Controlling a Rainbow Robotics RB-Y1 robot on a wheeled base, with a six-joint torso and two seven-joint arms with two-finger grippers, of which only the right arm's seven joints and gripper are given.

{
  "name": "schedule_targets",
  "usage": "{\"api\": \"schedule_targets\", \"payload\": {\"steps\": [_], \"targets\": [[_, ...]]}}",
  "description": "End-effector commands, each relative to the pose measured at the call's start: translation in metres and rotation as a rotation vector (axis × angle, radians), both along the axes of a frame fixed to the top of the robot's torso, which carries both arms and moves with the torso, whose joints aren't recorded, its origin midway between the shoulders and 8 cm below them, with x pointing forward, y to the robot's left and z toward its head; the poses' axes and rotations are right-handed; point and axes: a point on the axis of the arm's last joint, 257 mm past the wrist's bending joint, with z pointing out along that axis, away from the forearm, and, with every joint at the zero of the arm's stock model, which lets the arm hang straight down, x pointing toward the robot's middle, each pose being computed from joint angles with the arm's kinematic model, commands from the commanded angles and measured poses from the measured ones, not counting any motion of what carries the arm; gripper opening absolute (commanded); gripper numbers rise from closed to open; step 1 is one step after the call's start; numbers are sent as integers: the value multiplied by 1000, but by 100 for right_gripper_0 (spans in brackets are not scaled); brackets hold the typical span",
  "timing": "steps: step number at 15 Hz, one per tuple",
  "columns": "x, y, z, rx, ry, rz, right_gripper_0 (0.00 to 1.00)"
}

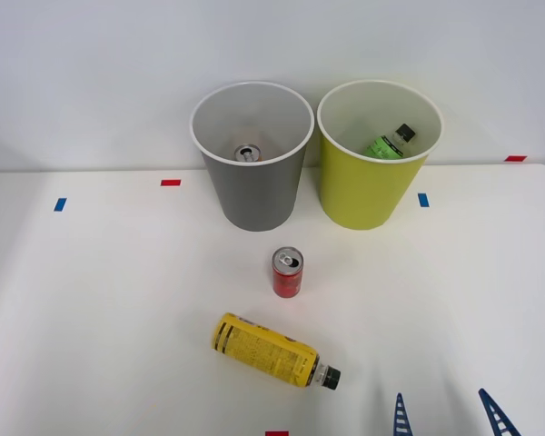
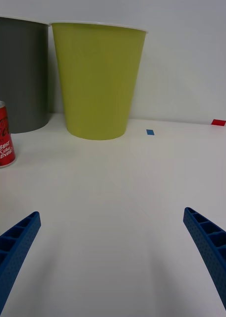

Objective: Put cans in the gray bin, plastic bottles in the light green bin

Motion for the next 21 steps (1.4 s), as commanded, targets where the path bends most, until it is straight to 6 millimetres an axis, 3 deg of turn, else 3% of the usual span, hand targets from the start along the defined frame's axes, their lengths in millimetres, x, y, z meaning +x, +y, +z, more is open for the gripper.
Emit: {"api": "schedule_targets", "payload": {"steps": [1,21], "targets": [[0,0,0,0,0,0,100],[0,0,0,0,0,0,100]]}}
